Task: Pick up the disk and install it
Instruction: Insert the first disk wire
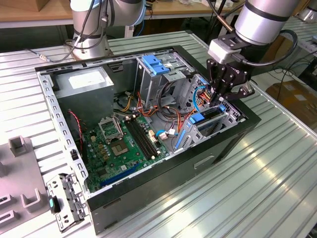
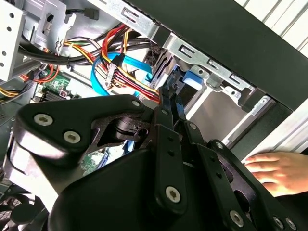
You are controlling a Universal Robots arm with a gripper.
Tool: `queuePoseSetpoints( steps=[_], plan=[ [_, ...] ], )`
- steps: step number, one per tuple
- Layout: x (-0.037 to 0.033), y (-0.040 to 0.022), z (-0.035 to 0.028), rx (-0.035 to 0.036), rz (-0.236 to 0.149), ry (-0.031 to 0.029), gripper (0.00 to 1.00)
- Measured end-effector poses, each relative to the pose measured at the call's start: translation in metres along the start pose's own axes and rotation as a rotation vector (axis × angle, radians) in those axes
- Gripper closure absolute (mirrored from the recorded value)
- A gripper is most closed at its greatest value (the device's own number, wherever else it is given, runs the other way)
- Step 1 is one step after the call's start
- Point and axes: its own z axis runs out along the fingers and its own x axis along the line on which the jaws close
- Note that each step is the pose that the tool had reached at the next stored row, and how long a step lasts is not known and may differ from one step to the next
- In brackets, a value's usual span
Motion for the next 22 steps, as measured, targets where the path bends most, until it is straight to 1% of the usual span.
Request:
queuePoseSetpoints(
  steps=[7,11,13,22],
  plan=[
    [0.0025,-0.0001,0.0033,0.0000,0.001,0.0000,0.83],
    [0.0029,0.0007,0.0040,0.0000,0.006,0.0001,0.83],
    [0.0048,0.0008,0.0043,0.0000,0.006,-0.0006,0.83],
    [0.0048,0.0008,0.0077,0.0000,0.006,-0.0009,0.83]
  ],
)
